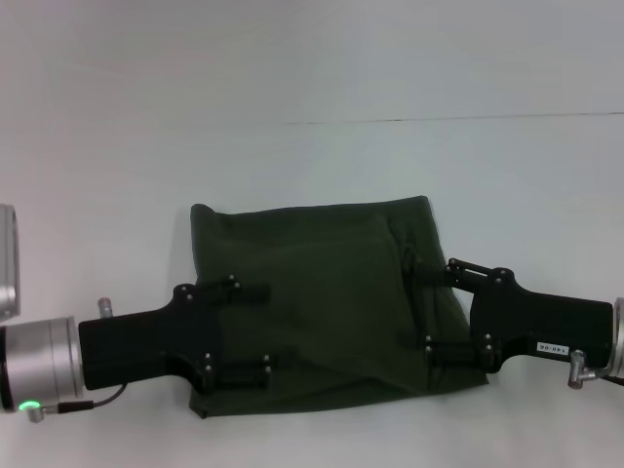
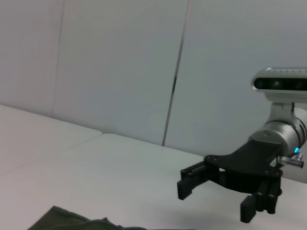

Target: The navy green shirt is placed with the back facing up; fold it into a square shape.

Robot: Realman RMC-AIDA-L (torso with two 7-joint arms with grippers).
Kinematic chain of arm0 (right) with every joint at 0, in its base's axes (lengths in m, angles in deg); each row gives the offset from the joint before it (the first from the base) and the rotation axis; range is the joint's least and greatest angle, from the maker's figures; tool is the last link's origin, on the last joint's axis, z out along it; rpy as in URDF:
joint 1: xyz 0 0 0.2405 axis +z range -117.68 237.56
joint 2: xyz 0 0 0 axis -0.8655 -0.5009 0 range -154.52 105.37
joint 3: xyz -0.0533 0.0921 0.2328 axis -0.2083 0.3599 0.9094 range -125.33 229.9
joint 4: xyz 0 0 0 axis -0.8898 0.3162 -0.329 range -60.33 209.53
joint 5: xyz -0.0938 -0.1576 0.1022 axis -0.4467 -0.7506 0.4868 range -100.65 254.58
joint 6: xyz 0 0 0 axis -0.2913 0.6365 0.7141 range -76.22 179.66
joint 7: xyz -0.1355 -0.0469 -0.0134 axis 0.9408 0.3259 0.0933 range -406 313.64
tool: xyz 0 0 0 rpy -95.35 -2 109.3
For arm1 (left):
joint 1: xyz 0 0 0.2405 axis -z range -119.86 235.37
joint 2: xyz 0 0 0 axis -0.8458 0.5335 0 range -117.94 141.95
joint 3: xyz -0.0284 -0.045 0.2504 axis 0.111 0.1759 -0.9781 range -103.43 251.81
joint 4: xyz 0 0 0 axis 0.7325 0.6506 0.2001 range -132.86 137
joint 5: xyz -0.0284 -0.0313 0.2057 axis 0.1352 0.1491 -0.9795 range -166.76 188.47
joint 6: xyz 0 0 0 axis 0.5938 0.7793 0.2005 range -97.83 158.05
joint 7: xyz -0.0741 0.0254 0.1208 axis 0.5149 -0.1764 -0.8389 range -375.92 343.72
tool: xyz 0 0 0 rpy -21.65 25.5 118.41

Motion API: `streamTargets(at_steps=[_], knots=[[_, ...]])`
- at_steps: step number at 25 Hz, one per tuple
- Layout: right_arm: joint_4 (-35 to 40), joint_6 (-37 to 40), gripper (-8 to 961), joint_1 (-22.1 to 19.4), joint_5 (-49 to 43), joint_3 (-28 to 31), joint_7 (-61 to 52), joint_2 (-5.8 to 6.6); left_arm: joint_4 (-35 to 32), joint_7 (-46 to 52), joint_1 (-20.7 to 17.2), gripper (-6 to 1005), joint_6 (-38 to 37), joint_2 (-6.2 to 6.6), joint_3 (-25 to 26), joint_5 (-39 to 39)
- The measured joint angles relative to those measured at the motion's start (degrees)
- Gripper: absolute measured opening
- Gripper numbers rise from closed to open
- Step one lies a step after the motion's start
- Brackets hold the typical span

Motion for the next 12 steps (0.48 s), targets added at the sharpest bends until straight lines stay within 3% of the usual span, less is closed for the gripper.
streamTargets(at_steps=[12], knots=[[0.3, 0.3, 915, 0.3, -0.2, -0.1, -0.4, 0.22, 0.7, -0.7, -0.3, 878, 0.9, -0.3, -1.2, -0.1]])
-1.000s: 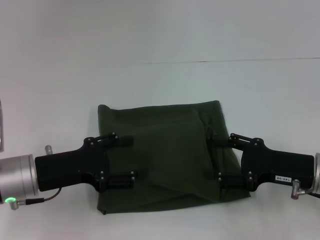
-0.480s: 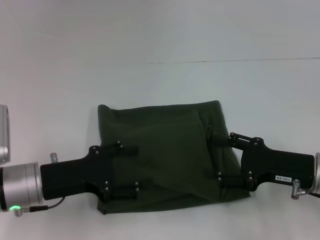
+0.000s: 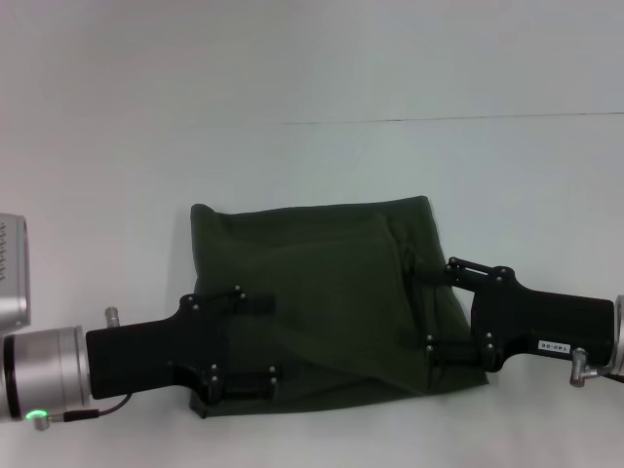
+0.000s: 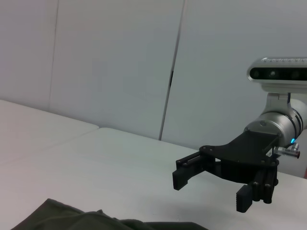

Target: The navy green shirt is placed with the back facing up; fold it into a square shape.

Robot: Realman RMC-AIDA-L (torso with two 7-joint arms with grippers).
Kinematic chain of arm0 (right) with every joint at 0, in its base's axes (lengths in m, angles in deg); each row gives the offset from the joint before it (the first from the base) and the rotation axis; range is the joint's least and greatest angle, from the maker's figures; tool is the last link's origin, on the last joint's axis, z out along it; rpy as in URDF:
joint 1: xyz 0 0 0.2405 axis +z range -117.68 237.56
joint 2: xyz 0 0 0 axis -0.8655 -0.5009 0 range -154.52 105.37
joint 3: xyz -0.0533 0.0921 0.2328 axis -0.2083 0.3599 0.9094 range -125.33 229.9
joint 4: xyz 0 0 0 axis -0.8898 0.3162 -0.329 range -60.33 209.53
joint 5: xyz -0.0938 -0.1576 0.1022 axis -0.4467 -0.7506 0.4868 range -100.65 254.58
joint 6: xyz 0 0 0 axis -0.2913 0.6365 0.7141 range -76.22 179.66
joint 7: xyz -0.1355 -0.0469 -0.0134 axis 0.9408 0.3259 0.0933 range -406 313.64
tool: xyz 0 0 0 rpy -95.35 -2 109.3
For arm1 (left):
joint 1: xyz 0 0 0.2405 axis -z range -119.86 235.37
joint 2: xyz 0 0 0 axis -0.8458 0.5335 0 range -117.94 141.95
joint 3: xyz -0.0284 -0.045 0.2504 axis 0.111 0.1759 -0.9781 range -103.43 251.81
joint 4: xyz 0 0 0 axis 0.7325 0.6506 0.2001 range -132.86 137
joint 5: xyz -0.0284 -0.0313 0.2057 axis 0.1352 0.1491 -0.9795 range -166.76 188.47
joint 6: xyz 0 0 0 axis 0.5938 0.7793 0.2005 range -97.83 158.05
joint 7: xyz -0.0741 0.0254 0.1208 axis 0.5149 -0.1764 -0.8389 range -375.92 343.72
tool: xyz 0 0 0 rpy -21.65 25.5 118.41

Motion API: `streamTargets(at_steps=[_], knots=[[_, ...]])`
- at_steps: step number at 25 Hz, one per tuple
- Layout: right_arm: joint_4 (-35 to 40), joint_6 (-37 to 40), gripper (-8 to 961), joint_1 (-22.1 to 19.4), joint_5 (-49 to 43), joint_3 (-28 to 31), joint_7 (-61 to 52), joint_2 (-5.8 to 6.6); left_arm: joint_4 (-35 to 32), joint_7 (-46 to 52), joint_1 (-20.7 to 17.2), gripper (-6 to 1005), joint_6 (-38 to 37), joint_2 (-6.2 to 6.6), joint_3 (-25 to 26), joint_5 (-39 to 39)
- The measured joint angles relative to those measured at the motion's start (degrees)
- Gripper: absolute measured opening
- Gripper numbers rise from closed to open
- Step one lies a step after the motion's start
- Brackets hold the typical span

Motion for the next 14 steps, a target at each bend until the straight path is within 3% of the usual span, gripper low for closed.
streamTargets(at_steps=[14], knots=[[-0.3, 0.0, 915, 0.3, 0.2, 0.0, -0.1, 0.2, 0.0, -0.1, 0.0, 879, 0.7, -0.06, 0.0, 0.0]])
